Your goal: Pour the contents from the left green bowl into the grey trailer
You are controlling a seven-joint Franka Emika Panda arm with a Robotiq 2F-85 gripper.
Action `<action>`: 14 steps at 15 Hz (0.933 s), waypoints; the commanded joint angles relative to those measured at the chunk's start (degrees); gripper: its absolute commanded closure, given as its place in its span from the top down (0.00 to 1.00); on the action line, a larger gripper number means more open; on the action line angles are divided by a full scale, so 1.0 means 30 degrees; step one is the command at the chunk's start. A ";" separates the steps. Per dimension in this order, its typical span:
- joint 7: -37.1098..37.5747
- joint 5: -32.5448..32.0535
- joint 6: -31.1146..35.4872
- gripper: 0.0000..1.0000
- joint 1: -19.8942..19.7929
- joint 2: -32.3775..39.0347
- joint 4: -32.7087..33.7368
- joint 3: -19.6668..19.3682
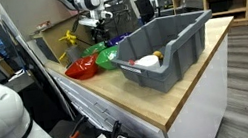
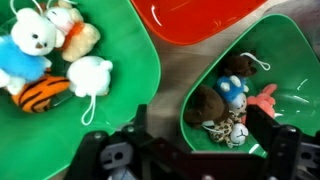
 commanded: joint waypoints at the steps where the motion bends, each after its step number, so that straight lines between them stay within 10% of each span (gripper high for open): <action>1: -0.0554 0.0216 -0.0767 1.00 0.0142 0.1150 0.1486 0.0142; 8: -0.1904 -0.0069 -0.0788 1.00 0.0322 0.2617 0.3142 0.0491; 9: -0.2165 -0.0092 -0.0813 0.75 0.0295 0.2765 0.3230 0.0519; 14: -0.3179 -0.0520 -0.1267 0.42 0.0247 0.3227 0.3544 0.0521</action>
